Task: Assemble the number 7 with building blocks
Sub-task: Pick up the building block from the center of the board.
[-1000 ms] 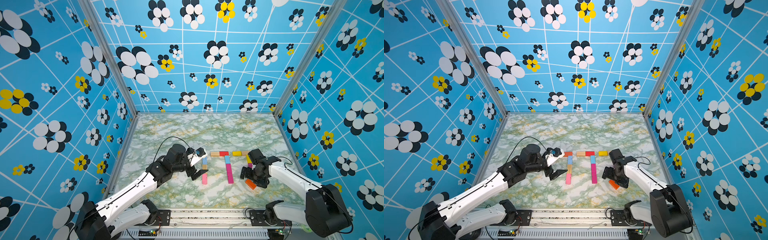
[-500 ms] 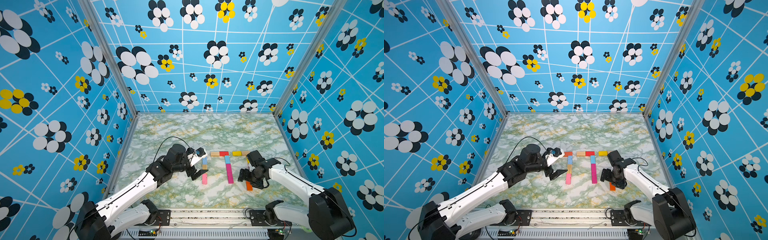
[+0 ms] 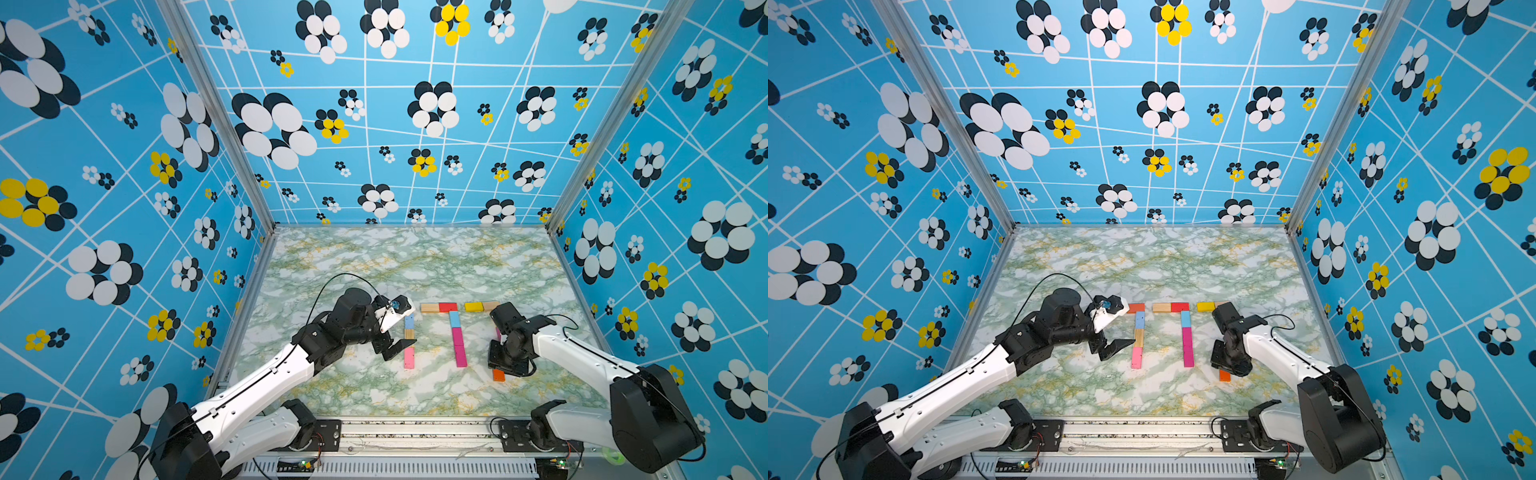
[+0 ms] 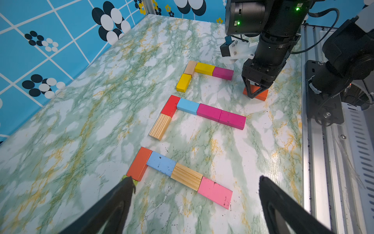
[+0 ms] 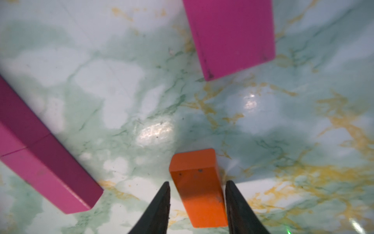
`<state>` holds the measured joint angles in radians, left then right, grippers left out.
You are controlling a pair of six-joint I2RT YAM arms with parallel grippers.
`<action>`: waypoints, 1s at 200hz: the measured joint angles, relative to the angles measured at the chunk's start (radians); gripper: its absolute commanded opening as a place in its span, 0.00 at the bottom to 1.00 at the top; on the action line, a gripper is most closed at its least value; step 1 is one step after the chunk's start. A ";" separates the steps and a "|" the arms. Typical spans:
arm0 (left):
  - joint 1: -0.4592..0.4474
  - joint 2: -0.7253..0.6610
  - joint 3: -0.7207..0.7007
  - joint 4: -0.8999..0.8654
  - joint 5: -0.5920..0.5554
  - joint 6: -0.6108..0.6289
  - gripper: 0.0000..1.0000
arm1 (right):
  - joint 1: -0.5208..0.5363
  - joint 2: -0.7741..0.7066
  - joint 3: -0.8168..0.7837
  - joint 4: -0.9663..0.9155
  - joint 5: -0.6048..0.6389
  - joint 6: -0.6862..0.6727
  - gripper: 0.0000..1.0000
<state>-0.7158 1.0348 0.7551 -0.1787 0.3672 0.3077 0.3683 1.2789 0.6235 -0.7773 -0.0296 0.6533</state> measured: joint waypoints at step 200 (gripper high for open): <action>-0.005 0.000 0.000 0.000 0.000 0.000 0.99 | -0.027 0.132 0.138 -0.123 0.200 0.012 0.28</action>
<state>-0.7204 1.0348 0.7551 -0.1787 0.3668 0.3077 0.3412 1.4105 0.7616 -0.9001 0.1707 0.6655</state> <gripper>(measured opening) 0.990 0.305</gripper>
